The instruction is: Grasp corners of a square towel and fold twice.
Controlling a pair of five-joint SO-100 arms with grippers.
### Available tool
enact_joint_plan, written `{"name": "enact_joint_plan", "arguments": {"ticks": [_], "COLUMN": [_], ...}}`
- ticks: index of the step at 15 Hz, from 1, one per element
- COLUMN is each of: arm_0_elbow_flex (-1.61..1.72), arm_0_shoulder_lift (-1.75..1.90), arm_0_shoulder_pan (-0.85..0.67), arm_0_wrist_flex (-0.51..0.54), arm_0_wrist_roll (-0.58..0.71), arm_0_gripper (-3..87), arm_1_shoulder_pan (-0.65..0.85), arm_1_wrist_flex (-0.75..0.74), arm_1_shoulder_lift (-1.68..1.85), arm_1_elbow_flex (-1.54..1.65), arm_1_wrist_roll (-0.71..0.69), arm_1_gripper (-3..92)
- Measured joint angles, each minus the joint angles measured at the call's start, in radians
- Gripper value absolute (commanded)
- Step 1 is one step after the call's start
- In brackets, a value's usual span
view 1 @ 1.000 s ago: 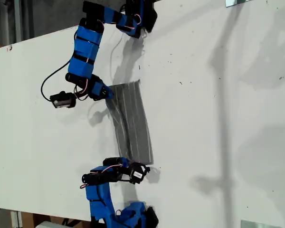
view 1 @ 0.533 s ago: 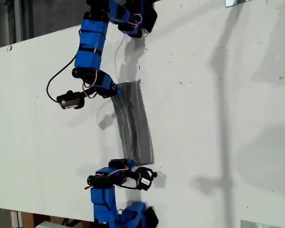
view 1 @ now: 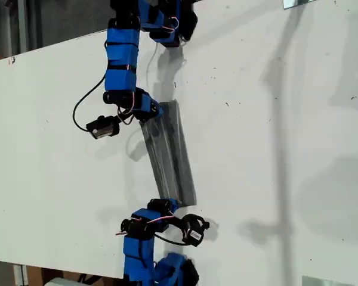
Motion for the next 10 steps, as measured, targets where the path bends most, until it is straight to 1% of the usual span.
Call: {"name": "enact_joint_plan", "arguments": {"ticks": [4, 5, 6, 7, 10], "arm_0_elbow_flex": [0.0, 0.0, 0.0, 0.0, -0.008], "arm_0_shoulder_lift": [0.0, 0.0, 0.0, 0.0, 0.0], "arm_0_shoulder_pan": [0.015, 0.021, 0.029, 0.04, 0.061], "arm_0_wrist_flex": [0.0, 0.0, 0.0, 0.0, -0.002], "arm_0_wrist_roll": [0.003, 0.005, 0.012, 0.015, 0.014], "arm_0_gripper": [-0.2, 1.9, 11.6, 20.4, 25.0], "arm_1_shoulder_pan": [-0.028, -0.032, -0.04, -0.048, -0.058], "arm_1_wrist_flex": [0.0, 0.0, 0.0, 0.011, 0.012], "arm_1_shoulder_lift": [-0.011, -0.018, -0.028, -0.028, -0.028], "arm_1_elbow_flex": [0.0, 0.0, 0.0, 0.0, 0.0], "arm_1_wrist_roll": [0.015, 0.018, 0.018, 0.018, 0.018], "arm_1_gripper": [1.0, 12.0, 18.2, 20.7, 23.6]}}
